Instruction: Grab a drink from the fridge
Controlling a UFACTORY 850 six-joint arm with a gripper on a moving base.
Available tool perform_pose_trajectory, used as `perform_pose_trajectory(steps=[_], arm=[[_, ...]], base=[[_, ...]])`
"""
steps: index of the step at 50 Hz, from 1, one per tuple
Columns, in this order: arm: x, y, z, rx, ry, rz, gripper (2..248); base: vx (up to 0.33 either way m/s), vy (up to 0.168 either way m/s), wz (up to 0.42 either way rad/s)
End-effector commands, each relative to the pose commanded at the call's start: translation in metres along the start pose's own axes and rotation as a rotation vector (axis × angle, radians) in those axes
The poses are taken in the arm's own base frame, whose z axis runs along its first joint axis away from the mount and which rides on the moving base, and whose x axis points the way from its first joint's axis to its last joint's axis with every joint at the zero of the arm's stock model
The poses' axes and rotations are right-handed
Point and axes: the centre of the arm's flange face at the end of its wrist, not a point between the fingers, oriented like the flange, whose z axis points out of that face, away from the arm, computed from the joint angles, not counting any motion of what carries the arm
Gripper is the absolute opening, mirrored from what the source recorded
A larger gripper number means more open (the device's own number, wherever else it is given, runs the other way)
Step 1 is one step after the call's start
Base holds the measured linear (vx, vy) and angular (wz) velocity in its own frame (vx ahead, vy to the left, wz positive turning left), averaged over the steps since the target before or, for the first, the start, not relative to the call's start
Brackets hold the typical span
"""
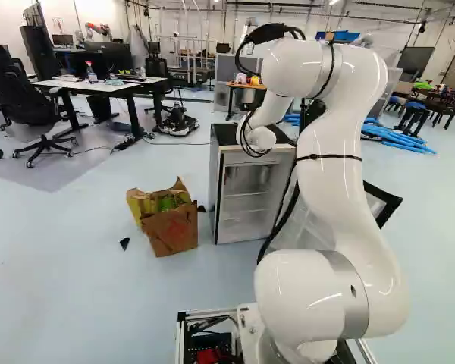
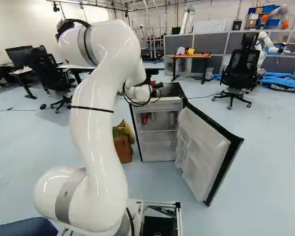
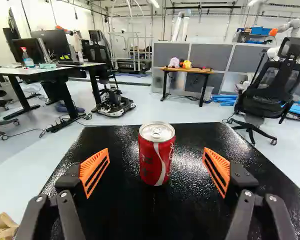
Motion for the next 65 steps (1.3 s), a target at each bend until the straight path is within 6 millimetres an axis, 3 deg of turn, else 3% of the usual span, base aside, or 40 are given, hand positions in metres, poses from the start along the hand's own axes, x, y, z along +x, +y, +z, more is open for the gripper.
perform_pose_trajectory(steps=[16, 34, 65], arm=[[0.001, 0.001, -0.033, -0.003, -0.024, 0.002, 247], [0.018, 0.009, -0.073, -0.019, -0.021, 0.005, 247], [0.04, 0.041, -0.133, -0.099, -0.063, 0.033, 247]], base=[[0.0, 0.0, 0.0], [0.0, 0.0, 0.0], [0.0, 0.0, 0.0]])
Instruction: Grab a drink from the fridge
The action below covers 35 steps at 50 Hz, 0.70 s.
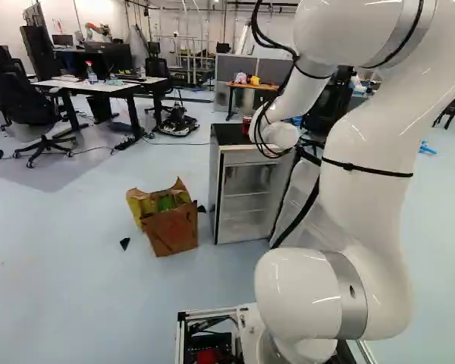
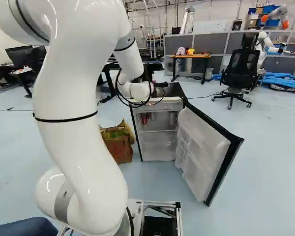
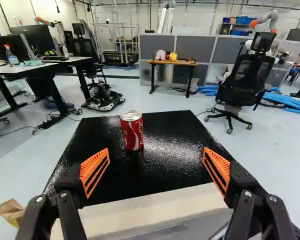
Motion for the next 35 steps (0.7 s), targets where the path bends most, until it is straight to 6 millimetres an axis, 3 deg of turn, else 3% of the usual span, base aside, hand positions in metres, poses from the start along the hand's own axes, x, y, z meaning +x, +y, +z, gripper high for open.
perform_pose_trajectory(steps=[8, 35], arm=[[0.005, 0.013, -0.011, -0.041, -0.007, 0.024, 247], [-0.004, 0.064, -0.032, -0.218, -0.051, 0.151, 247]], base=[[0.0, 0.0, 0.0], [0.0, 0.0, 0.0]])
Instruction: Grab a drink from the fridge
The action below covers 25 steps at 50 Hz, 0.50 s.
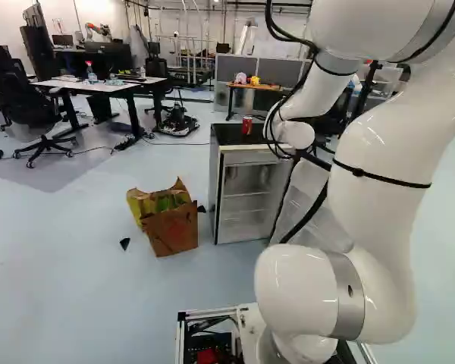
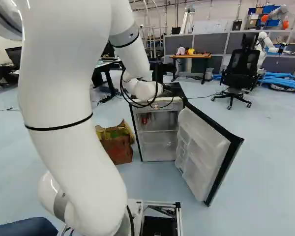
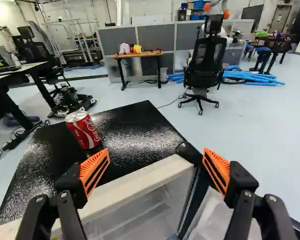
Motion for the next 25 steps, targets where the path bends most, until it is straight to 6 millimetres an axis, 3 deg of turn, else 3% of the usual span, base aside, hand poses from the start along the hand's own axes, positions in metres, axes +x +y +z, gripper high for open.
perform_pose_trajectory(steps=[25], arm=[[-0.002, 0.047, -0.005, -0.142, -0.036, 0.102, 247]], base=[[0.0, 0.0, 0.0]])
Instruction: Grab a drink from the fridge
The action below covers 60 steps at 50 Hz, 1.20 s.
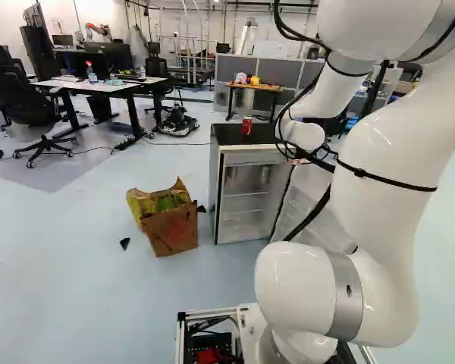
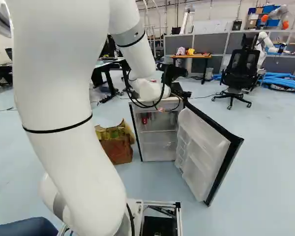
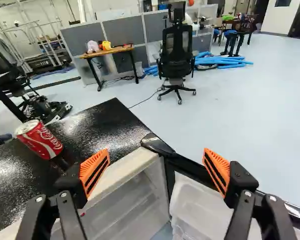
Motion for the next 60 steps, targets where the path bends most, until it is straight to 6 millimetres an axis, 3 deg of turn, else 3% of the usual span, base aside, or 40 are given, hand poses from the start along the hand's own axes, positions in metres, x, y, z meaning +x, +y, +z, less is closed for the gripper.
perform_pose_trajectory(steps=[60], arm=[[0.009, 0.097, 0.021, -0.186, -0.073, 0.091, 247]], base=[[0.0, 0.0, 0.0]])
